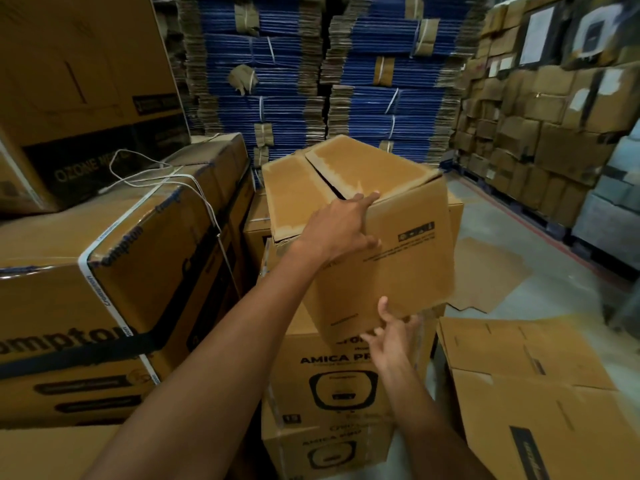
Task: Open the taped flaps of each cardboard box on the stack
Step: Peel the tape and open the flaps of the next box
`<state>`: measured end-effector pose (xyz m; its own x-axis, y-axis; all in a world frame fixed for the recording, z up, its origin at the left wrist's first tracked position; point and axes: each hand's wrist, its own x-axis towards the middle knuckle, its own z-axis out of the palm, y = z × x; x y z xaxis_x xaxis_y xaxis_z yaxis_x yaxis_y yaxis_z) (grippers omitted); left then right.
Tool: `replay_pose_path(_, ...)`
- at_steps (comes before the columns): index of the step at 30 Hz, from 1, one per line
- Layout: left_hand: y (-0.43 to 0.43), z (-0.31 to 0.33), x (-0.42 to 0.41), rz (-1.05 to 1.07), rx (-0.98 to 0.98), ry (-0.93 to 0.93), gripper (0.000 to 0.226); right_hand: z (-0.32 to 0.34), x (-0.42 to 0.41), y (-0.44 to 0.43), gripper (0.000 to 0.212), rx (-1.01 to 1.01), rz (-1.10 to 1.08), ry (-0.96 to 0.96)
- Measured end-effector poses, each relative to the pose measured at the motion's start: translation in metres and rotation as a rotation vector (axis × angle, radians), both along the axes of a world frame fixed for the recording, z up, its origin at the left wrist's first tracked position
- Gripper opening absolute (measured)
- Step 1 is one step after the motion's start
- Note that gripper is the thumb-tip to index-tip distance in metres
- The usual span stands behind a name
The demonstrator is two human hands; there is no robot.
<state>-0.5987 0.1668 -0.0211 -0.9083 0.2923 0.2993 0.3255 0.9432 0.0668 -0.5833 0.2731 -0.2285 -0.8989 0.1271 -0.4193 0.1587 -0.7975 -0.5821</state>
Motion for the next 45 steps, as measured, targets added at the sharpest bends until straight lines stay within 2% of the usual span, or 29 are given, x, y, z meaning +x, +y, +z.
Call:
replay_pose_path(2, -0.003, 0.012, 0.006, -0.008, 0.139, 0.017, 0.093, 0.022, -0.006, 0.017, 0.068, 0.091, -0.068, 0.067)
replay_pose_path(5, -0.015, 0.021, 0.014, -0.008, 0.453, 0.044, 0.092, 0.067, -0.017, 0.047, 0.072, 0.245, -0.194, 0.214)
replay_pose_path(8, -0.031, 0.002, 0.016, -0.048, 0.94, 0.091, 0.088, 0.13, -0.018, 0.077, 0.078, 0.625, -0.263, 0.361)
replay_pose_path(11, -0.026, -0.04, 0.023, -0.014, 1.407, 0.155, 0.071, 0.194, -0.009, 0.092, 0.075, 1.097, -0.243, 0.448)
replay_pose_path(14, -0.001, -0.077, 0.033, 0.017, 1.775, 0.245, 0.053, 0.235, -0.003, 0.088, 0.073, 1.323, -0.186, 0.575)
replay_pose_path(16, 0.015, -0.093, 0.037, 0.024, 1.998, 0.26, 0.053, 0.249, -0.001, 0.078, 0.075, 1.445, -0.123, 0.651)
replay_pose_path(20, 0.032, -0.116, 0.048, 0.091, 2.315, 0.216, 0.055, 0.259, -0.001, 0.048, 0.079, 1.737, 0.012, 0.772)
replay_pose_path(22, 0.036, -0.133, 0.056, 0.169, 2.392, 0.072, 0.06, 0.25, -0.002, 0.032, 0.081, 1.913, 0.041, 0.804)
replay_pose_path(24, 0.041, -0.154, 0.06, 0.306, 2.366, -0.173, 0.055, 0.233, -0.003, 0.017, 0.081, 2.072, 0.068, 0.851)
replay_pose_path(27, 0.05, -0.178, 0.064, 0.555, 2.21, -0.63, 0.041, 0.203, -0.003, -0.003, 0.076, 2.259, 0.125, 0.976)
replay_pose_path(29, 0.051, -0.182, 0.07, 0.533, 2.011, -0.856, 0.034, 0.178, 0.0, -0.01, 0.069, 2.367, 0.203, 0.989)
replay_pose_path(30, 0.048, -0.179, 0.073, 0.516, 1.885, -0.867, 0.03, 0.164, 0.002, -0.009, 0.069, 2.423, 0.218, 0.964)
replay_pose_path(32, 0.037, -0.164, 0.074, 0.481, 1.64, -0.731, 0.023, 0.141, 0.003, -0.001, 0.081, 2.458, 0.192, 0.909)
replay_pose_path(34, 0.021, -0.137, 0.075, 0.404, 1.377, -0.48, 0.027, 0.13, 0.005, 0.01, 0.089, 2.424, 0.187, 0.932)
replay_pose_path(36, 0.002, -0.104, 0.078, 0.307, 1.123, -0.198, 0.029, 0.128, 0.007, 0.015, 0.086, 2.386, 0.219, 0.981)
replay_pose_path(38, -0.017, -0.074, 0.079, 0.196, 0.967, 0.093, 0.025, 0.129, 0.01, 0.013, 0.084, 2.33, 0.223, 0.991)
replay_pose_path(40, -0.033, -0.049, 0.071, 0.12, 0.829, 0.307, 0.019, 0.127, 0.013, 0.01, 0.081, 2.266, 0.188, 0.988)
replay_pose_path(42, -0.042, -0.029, 0.053, 0.1, 0.661, 0.325, 0.016, 0.127, 0.017, 0.005, 0.073, 2.257, 0.17, 0.971)
replay_pose_path(45, -0.049, -0.02, 0.013, 0.103, 0.428, 0.005, 0.023, 0.138, 0.017, -0.001, 0.05, 2.167, 0.185, 0.959)
